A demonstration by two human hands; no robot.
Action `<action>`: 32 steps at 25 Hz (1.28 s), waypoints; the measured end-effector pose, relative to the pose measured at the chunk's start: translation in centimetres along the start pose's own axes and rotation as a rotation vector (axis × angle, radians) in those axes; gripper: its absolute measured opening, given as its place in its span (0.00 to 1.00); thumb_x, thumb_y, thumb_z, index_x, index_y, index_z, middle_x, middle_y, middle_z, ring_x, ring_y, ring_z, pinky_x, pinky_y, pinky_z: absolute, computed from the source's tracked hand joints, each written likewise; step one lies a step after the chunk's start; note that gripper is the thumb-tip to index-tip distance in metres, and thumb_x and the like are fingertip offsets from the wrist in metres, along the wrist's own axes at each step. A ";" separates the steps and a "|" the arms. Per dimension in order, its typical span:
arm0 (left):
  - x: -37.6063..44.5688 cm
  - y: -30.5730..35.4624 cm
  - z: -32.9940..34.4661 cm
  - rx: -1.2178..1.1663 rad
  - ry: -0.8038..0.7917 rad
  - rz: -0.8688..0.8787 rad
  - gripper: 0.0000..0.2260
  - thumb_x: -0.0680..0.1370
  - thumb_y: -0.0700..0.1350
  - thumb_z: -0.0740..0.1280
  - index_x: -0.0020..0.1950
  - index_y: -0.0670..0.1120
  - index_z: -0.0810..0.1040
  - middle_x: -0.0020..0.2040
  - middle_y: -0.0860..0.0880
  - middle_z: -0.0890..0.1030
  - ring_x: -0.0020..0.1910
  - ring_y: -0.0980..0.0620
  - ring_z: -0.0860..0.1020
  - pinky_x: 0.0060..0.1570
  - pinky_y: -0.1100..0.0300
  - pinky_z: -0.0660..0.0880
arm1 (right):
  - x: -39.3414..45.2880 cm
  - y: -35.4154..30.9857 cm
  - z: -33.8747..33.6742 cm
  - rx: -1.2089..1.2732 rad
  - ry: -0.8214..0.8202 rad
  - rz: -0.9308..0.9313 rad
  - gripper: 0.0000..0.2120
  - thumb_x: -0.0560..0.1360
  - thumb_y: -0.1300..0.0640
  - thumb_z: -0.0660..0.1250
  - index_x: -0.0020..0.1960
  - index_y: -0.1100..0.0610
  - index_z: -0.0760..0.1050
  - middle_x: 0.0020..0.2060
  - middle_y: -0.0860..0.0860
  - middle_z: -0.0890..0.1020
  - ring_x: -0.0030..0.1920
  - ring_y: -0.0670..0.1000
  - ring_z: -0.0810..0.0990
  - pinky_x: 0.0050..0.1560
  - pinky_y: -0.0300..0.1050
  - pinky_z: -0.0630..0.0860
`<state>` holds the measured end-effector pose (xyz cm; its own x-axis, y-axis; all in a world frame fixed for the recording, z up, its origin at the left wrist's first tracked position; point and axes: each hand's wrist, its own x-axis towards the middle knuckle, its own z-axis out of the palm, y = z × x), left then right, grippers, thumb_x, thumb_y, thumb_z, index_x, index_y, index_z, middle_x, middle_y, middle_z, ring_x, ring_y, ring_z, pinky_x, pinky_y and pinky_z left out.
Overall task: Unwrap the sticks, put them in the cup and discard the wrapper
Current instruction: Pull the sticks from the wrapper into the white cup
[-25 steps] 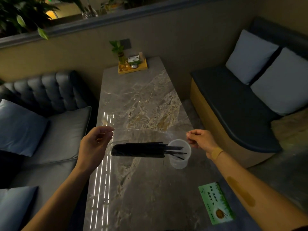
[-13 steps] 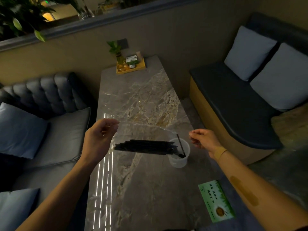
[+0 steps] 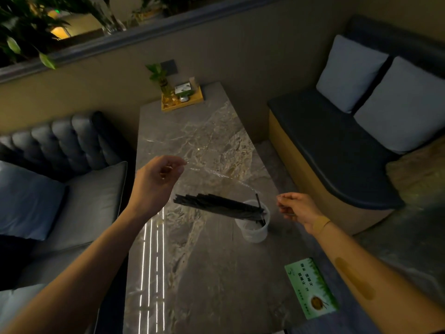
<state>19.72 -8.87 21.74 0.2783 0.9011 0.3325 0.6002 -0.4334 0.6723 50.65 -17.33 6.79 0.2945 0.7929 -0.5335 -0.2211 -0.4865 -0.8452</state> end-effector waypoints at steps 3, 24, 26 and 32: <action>1.0 1.7 0.4 0.037 -0.031 0.060 0.07 0.76 0.43 0.70 0.48 0.56 0.81 0.42 0.59 0.81 0.40 0.63 0.78 0.40 0.75 0.71 | 0.1 0.7 -0.1 0.026 -0.008 0.049 0.05 0.77 0.61 0.67 0.42 0.56 0.77 0.36 0.53 0.80 0.35 0.50 0.76 0.36 0.43 0.73; 3.7 6.4 1.7 0.064 -0.045 0.141 0.06 0.76 0.43 0.70 0.50 0.53 0.82 0.42 0.56 0.79 0.39 0.64 0.75 0.40 0.75 0.69 | 0.4 2.9 0.8 0.150 -0.057 0.189 0.06 0.76 0.59 0.68 0.41 0.56 0.78 0.36 0.53 0.82 0.36 0.51 0.78 0.39 0.45 0.74; 3.9 6.7 1.6 0.063 -0.050 0.128 0.05 0.76 0.44 0.70 0.51 0.52 0.82 0.43 0.55 0.80 0.40 0.63 0.75 0.40 0.73 0.70 | 0.3 2.6 1.0 0.159 -0.058 0.203 0.06 0.76 0.60 0.67 0.40 0.56 0.77 0.33 0.52 0.82 0.35 0.50 0.78 0.37 0.44 0.74; 4.8 8.2 1.3 0.020 -0.040 0.185 0.05 0.76 0.44 0.70 0.51 0.51 0.82 0.42 0.57 0.79 0.39 0.63 0.74 0.41 0.70 0.71 | -0.1 1.8 0.8 0.166 -0.079 0.171 0.06 0.76 0.60 0.68 0.40 0.56 0.78 0.28 0.49 0.83 0.35 0.50 0.78 0.36 0.44 0.74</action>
<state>26.96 -8.13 27.96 0.4148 0.8062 0.4219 0.5505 -0.5916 0.5890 49.45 -17.98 5.32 0.1681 0.7337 -0.6583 -0.4132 -0.5539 -0.7228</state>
